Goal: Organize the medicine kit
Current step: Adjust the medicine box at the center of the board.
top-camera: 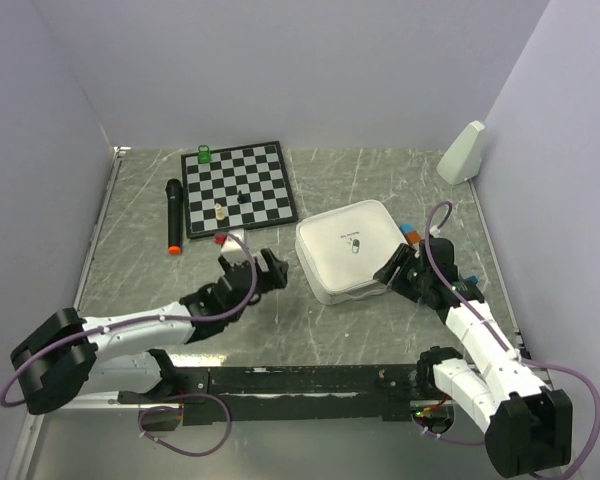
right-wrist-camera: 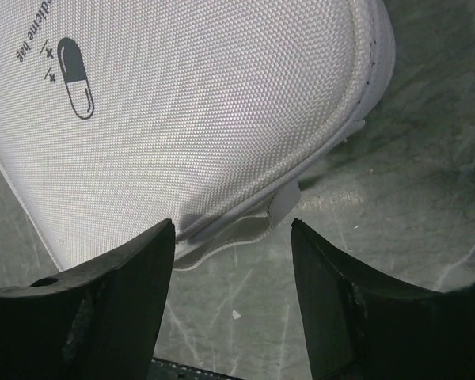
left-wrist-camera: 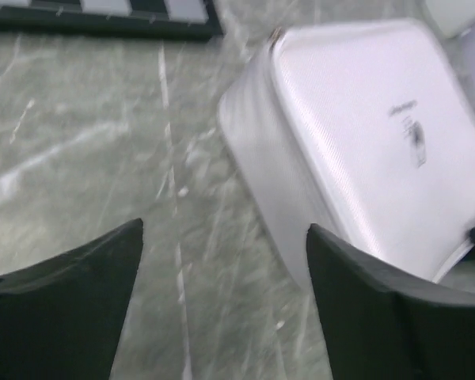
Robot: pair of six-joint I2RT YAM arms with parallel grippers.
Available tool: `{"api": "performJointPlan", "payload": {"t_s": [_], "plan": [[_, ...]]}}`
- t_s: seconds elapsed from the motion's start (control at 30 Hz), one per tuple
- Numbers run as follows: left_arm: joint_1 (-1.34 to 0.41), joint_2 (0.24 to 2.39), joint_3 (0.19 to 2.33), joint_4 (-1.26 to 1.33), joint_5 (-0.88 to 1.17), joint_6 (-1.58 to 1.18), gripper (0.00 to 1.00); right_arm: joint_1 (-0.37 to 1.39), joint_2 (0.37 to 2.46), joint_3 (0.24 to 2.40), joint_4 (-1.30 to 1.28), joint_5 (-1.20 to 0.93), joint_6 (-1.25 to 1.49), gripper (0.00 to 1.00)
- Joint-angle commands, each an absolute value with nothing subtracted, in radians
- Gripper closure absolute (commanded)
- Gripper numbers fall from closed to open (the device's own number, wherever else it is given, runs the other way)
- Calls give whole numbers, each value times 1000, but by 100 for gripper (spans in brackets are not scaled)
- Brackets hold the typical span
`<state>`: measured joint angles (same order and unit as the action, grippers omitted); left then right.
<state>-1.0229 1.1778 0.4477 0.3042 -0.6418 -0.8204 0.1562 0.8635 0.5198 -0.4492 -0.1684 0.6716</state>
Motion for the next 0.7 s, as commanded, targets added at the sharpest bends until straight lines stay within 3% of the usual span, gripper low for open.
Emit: {"api": "performJointPlan", "payload": {"t_s": [0.0, 0.17, 0.3, 0.47, 0.67], "plan": [[-875, 1201, 611, 328, -326, -674, 4, 150, 845, 541, -474, -166, 641, 30], [-695, 1448, 849, 317, 13, -637, 4, 150, 873, 534, -439, -209, 661, 29], [-647, 1616, 1017, 316, 161, -591, 3, 150, 883, 537, -411, -227, 673, 29], [-626, 1868, 1283, 161, 230, -517, 1, 149, 929, 558, -396, -222, 667, 28], [-620, 2006, 1417, 49, 203, -476, 4, 149, 1008, 572, -374, -195, 658, 28]]}}
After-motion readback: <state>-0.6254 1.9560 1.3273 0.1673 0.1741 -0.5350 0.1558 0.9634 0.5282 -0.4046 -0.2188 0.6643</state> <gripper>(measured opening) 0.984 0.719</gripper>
